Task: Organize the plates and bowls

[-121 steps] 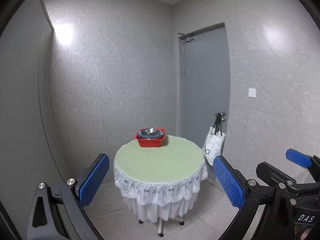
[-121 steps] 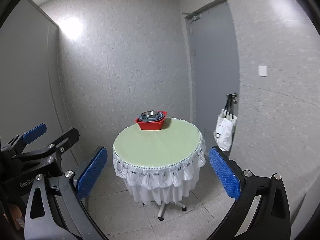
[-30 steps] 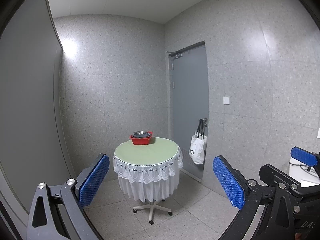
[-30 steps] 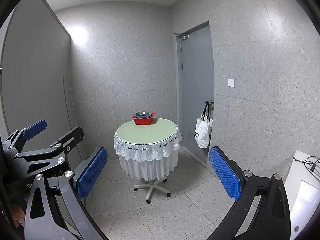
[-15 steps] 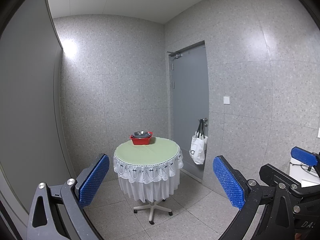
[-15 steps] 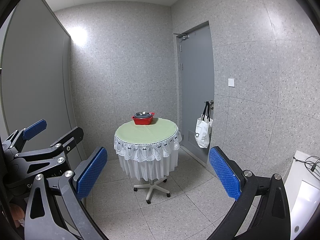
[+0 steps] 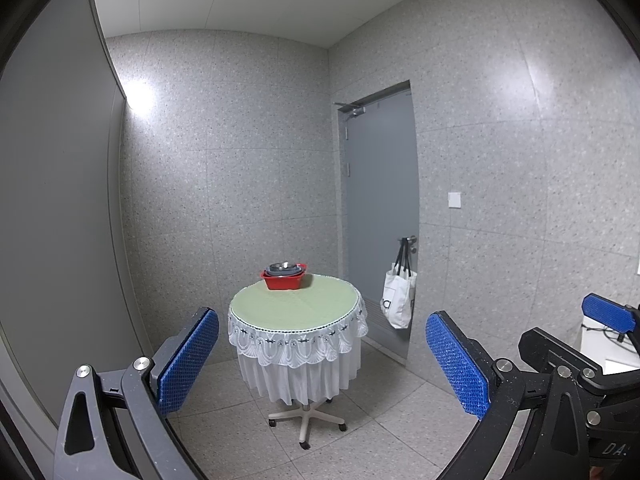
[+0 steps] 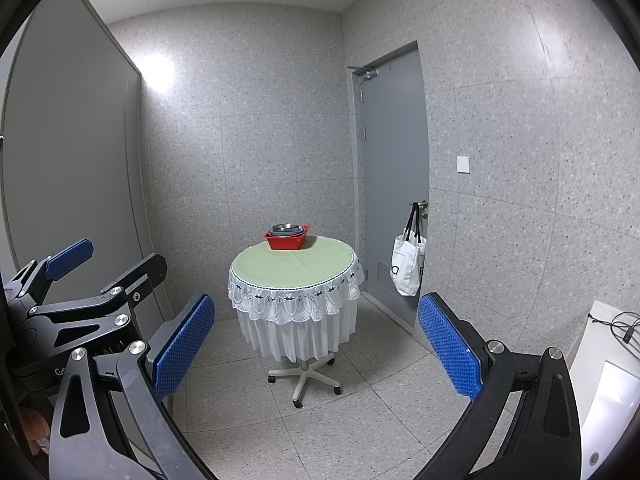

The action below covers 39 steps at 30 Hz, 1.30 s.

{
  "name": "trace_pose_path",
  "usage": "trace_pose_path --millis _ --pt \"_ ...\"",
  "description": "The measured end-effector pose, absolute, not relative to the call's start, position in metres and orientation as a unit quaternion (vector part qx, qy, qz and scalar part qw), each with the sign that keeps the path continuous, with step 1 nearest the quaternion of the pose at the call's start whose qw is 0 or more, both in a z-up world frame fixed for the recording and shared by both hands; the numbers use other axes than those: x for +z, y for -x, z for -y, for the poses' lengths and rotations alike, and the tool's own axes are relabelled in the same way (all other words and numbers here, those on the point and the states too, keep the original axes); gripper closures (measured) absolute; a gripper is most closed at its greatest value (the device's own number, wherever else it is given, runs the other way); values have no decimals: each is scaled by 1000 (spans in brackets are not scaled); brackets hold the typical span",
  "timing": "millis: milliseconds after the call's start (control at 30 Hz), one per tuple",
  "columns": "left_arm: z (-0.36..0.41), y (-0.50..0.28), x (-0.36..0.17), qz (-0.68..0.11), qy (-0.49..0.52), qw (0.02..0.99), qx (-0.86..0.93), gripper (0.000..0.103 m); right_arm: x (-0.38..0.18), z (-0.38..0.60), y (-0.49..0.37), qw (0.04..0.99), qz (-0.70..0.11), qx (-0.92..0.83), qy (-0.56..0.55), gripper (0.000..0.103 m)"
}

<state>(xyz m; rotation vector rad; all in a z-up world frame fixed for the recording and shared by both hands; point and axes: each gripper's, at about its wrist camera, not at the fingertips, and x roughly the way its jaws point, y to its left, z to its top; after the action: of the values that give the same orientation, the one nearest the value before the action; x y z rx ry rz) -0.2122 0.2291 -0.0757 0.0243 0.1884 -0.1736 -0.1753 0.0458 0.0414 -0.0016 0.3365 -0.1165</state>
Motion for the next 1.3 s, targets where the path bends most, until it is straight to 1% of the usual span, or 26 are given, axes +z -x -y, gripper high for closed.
trace_pose_path --millis 1300 --pt "-216 197 -79 -95 -15 992 -78 1 36 -43 161 984 -169 -52 -4 0"
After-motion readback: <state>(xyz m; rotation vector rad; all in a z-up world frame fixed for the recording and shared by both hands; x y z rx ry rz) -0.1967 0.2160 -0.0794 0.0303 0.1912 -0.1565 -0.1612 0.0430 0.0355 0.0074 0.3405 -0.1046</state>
